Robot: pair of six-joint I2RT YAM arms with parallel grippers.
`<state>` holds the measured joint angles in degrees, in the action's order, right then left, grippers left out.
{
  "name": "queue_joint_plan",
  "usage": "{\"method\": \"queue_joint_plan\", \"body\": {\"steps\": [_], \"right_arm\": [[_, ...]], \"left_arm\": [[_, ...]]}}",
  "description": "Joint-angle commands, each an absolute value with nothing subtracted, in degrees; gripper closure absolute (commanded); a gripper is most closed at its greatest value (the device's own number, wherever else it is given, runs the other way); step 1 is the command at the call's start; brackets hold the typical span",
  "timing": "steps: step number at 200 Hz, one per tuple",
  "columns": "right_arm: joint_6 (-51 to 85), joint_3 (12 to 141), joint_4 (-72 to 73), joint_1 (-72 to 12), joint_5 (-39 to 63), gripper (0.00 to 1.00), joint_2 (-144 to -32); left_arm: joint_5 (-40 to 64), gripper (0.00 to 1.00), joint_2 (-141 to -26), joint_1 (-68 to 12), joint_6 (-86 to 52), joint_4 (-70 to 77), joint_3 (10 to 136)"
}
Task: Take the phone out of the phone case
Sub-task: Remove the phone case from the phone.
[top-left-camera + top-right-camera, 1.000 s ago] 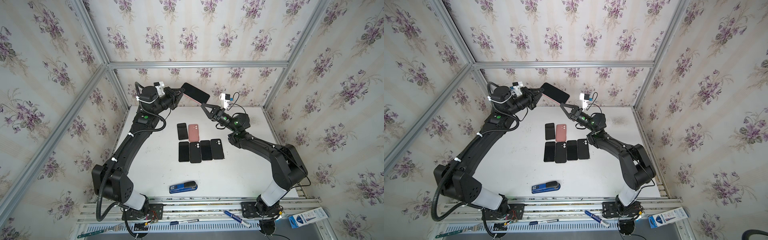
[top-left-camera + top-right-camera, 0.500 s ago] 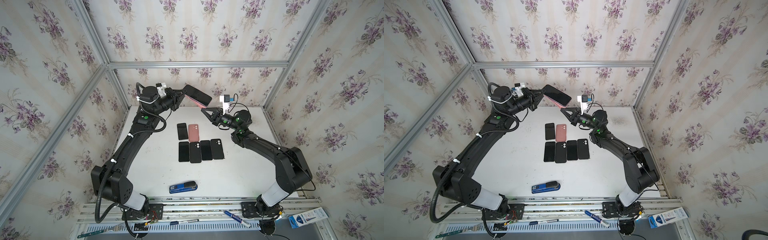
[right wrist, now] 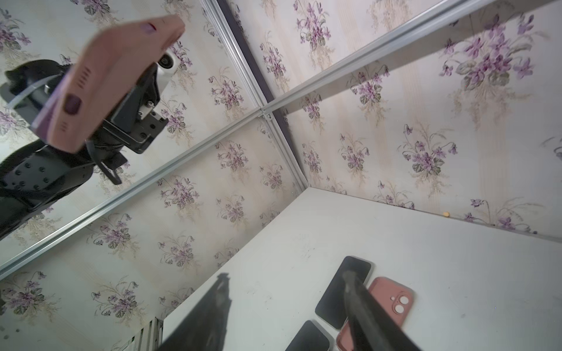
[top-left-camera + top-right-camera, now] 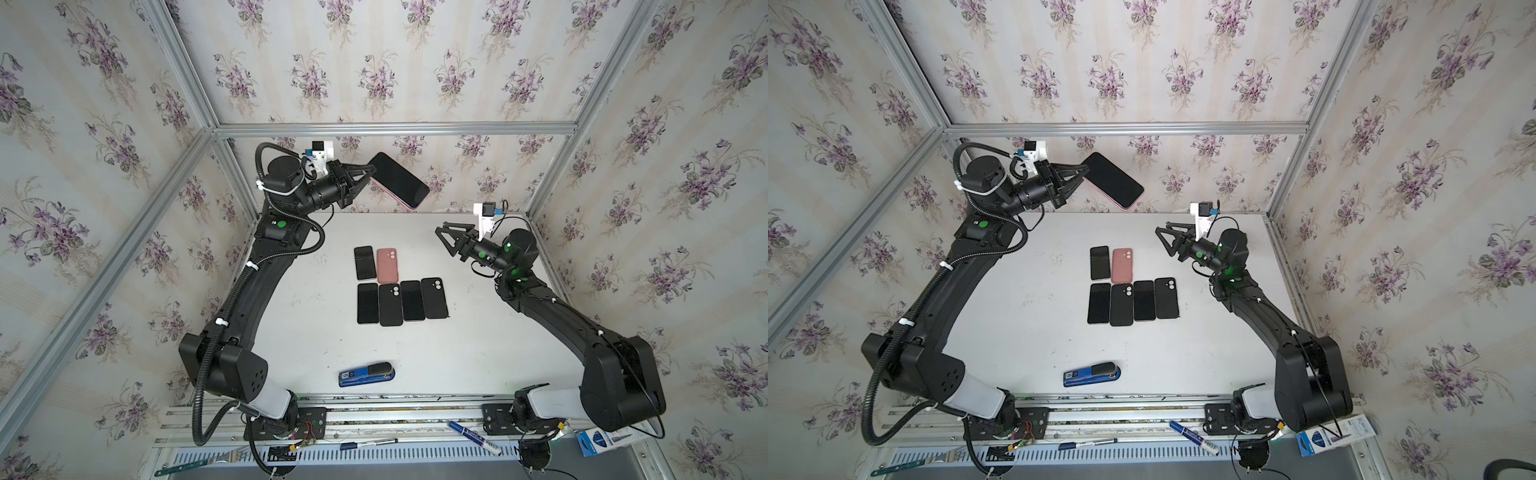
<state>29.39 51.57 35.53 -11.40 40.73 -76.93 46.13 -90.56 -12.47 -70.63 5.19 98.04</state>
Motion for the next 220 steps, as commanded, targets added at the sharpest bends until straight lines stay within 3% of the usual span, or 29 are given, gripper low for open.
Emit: {"method": "queue_joint_plan", "body": {"steps": [1,48,88,124,220], "right_arm": [[24.4,56.1,24.6,-9.8,44.7,0.36,-75.8],[14.8,63.5,12.2,-9.2,54.8,0.39,-75.8],[12.0,65.9,10.4,-9.3,63.6,0.45,-76.6],[11.2,67.3,11.4,-9.6,69.3,0.51,-77.2],[0.0,73.2,-4.0,-14.8,72.8,0.55,-79.7]], "left_arm": [[55.5,1.00,-92.0,-12.2,-57.2,2.2,102.2],[61.5,1.00,-92.0,-12.2,-28.7,-16.7,110.2],[67.6,1.00,-87.6,-12.9,-12.8,-19.9,106.8],[67.9,1.00,-86.7,-13.0,-7.2,-23.7,106.6],[64.0,1.00,-85.2,-15.0,4.2,-34.6,107.1]]}}
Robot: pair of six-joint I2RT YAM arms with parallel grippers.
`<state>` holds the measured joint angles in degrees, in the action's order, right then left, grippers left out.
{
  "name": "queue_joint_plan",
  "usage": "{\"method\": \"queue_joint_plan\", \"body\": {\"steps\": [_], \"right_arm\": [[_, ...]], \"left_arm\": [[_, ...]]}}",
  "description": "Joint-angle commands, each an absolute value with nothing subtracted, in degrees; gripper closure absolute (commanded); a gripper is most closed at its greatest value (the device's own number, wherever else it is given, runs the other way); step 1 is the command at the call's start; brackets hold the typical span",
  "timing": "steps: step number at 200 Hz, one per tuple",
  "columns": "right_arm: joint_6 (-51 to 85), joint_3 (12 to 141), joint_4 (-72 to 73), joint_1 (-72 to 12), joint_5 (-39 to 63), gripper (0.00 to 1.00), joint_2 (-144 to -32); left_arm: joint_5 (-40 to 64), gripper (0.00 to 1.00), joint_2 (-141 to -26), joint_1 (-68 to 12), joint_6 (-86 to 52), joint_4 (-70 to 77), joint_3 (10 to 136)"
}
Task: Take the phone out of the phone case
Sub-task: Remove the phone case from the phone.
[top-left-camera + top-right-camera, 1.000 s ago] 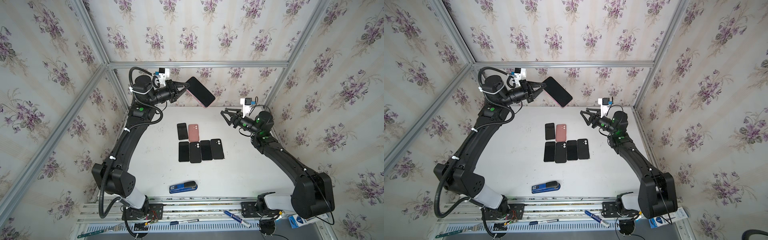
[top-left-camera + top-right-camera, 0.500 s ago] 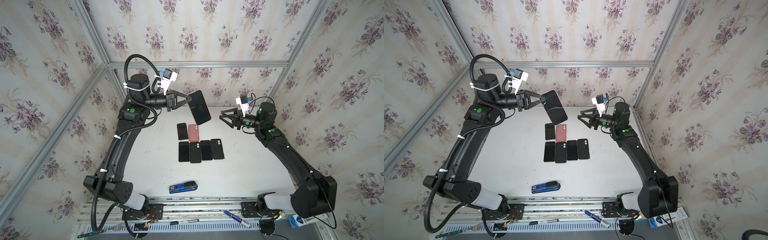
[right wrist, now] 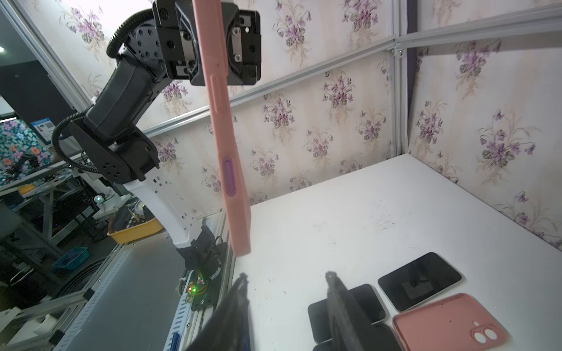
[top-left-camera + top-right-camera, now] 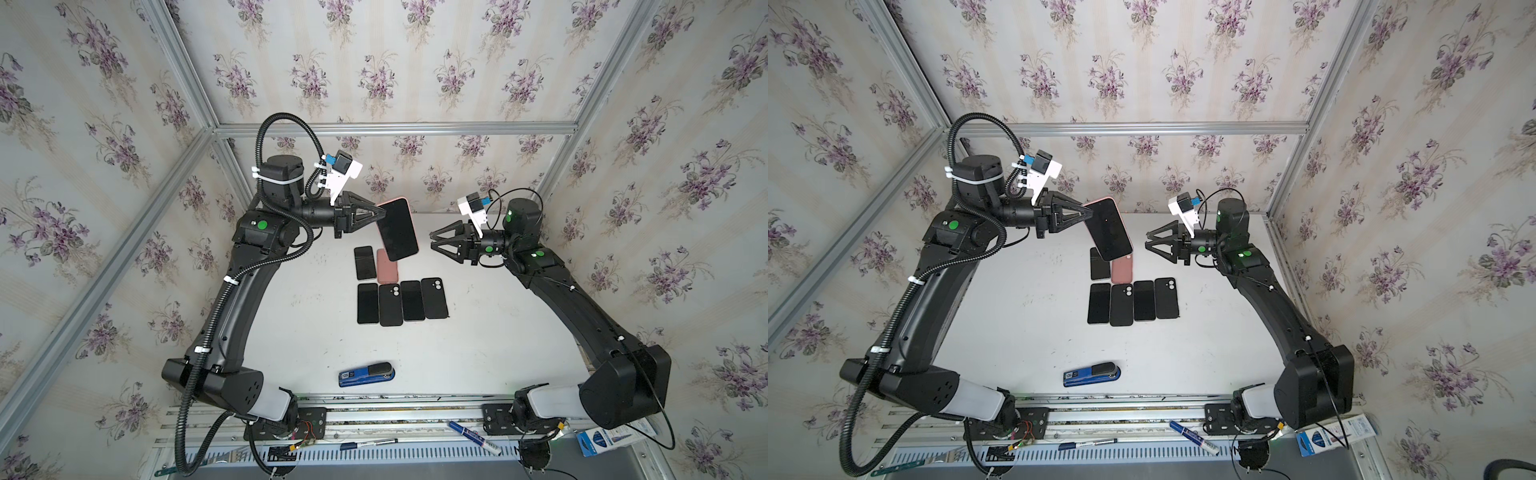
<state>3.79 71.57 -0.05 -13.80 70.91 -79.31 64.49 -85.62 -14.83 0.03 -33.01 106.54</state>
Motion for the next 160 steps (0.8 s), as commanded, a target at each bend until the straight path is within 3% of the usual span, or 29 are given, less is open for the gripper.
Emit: {"method": "queue_joint_plan", "body": {"steps": [1,119,160], "right_arm": [[0.0,73.2,-4.0,-14.9,72.8,0.55,-79.7],[1.7,73.6,-2.3,-19.7,75.2,0.62,-81.8],[2.0,73.2,-1.8,-19.9,75.3,0.71,-81.9]], "left_arm": [[64.1,1.00,-85.3,-15.0,4.2,-34.7,107.1],[63.7,1.00,-85.6,-16.0,5.4,-36.2,108.1],[63.5,1.00,-85.6,-16.0,5.4,-36.2,108.4]]}}
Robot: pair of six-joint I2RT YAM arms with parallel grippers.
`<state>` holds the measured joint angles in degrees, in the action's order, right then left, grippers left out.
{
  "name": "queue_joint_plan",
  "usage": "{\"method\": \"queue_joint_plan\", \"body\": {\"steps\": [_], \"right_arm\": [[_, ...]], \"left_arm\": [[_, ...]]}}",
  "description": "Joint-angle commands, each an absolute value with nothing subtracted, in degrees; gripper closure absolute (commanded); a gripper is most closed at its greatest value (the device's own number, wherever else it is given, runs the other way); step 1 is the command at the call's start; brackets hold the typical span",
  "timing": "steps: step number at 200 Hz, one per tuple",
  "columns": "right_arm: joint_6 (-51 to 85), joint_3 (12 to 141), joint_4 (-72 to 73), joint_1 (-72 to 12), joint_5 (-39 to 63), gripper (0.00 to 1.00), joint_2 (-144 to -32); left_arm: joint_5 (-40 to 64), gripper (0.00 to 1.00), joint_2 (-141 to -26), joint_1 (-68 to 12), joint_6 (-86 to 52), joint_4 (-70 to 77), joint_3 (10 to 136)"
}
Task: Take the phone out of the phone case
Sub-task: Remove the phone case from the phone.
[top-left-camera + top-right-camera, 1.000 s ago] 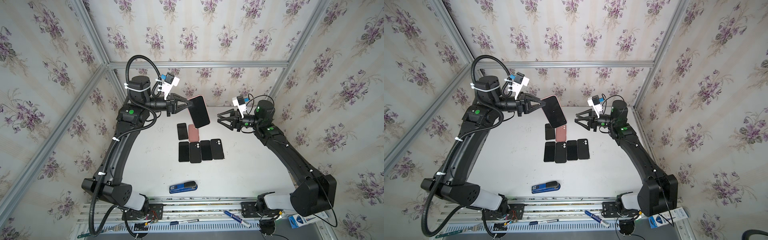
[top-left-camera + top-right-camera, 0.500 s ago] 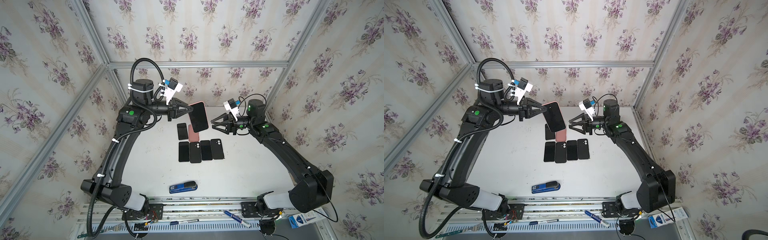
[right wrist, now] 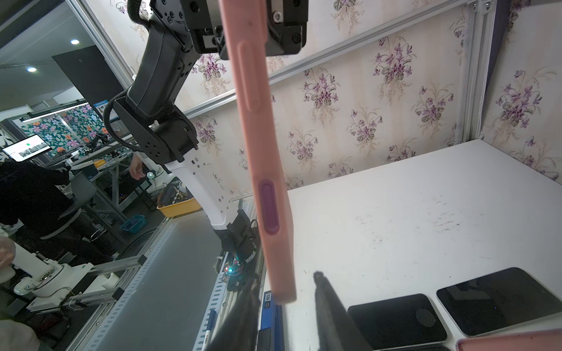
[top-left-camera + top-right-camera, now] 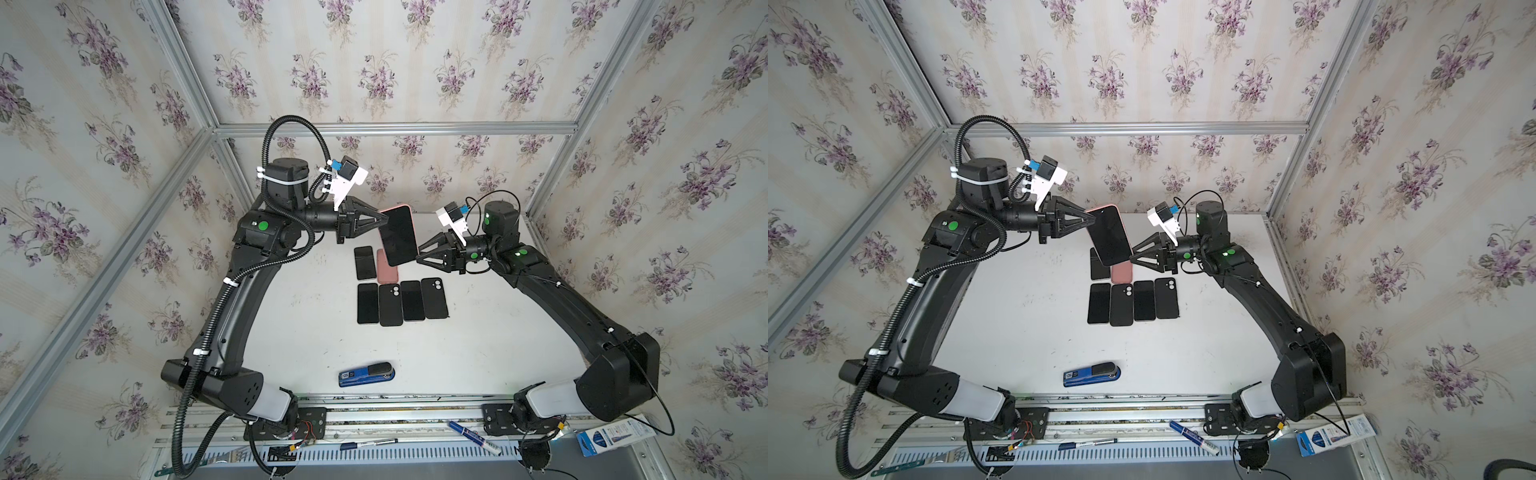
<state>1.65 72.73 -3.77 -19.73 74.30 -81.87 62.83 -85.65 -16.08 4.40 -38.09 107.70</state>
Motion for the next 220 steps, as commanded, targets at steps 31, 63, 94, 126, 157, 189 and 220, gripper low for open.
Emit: {"method": "queue_joint_plan", "body": {"steps": [31,63,94,126,157,189,220], "right_arm": [[2.1,72.5,-1.3,-20.0,75.4,0.76,-81.6],[2.1,72.0,-0.4,-20.1,75.7,0.86,-81.6],[2.8,71.7,2.7,-20.4,76.4,0.95,-81.7],[3.0,72.1,5.0,-20.4,79.0,1.00,-82.5],[3.3,71.4,10.5,-20.6,80.4,1.00,-82.9],[-0.3,71.9,11.0,-22.4,79.7,1.00,-84.0],[-14.7,75.0,-3.5,-23.9,76.9,1.00,-84.5]], "left_arm": [[63.5,1.00,-85.7,-16.1,5.3,-36.3,108.8],[63.6,1.00,-85.6,-16.1,5.2,-36.2,108.7],[64.0,1.00,-85.8,-16.6,4.8,-36.3,109.3],[65.2,1.00,-86.4,-17.1,3.8,-36.2,109.9],[66.4,1.00,-87.8,-19.6,1.0,-35.7,110.4],[67.6,1.00,-90.3,-21.9,-3.2,-35.6,112.3],[67.8,1.00,-90.6,-23.4,-4.6,-35.6,112.6]]}}
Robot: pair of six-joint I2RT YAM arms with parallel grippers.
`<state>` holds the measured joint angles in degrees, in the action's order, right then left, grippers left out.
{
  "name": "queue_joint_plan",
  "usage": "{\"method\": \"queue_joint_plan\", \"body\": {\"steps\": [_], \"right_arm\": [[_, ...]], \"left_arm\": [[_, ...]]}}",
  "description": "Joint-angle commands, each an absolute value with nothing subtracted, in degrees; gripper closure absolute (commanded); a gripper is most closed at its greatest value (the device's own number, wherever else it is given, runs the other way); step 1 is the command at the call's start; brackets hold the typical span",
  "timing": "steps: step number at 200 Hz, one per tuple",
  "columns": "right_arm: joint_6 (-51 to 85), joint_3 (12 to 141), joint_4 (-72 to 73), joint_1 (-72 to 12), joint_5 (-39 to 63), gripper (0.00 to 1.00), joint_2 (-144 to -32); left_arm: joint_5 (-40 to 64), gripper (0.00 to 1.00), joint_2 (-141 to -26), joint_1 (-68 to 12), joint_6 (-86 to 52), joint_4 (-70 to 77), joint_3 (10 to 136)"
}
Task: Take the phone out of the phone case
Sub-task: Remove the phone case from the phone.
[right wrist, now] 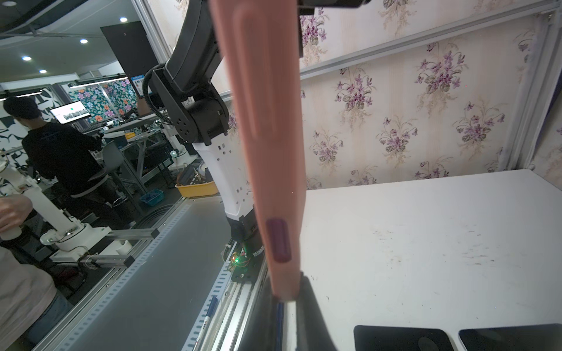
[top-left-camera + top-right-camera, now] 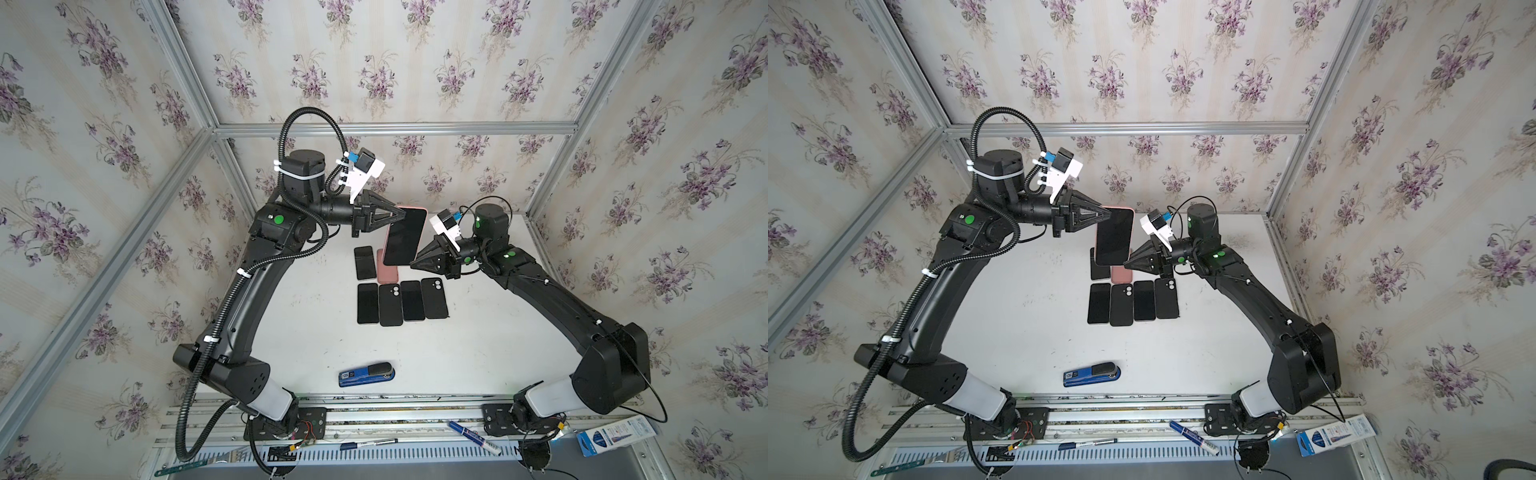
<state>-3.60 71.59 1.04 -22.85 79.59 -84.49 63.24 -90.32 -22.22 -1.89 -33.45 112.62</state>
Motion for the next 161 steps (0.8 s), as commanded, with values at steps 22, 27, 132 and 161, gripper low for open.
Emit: {"method": "queue_joint_plan", "body": {"steps": [22,27,132,161], "right_arm": [[-18.8,75.8,-6.6,-24.1,75.7,1.00,-84.6],[-19.3,75.6,-6.3,-24.1,75.4,1.00,-84.5],[-24.9,75.4,1.1,-24.3,67.8,1.00,-84.7],[-26.9,74.5,1.0,-24.3,65.6,0.98,-83.5]], "left_arm": [[67.7,1.00,-90.5,-23.5,-5.9,-35.3,112.6],[67.8,1.00,-90.5,-23.5,-6.3,-35.1,112.6],[68.7,1.00,-94.5,-27.8,-15.6,-30.2,110.7],[68.9,1.00,-95.5,-27.9,-17.1,-29.3,110.5]]}}
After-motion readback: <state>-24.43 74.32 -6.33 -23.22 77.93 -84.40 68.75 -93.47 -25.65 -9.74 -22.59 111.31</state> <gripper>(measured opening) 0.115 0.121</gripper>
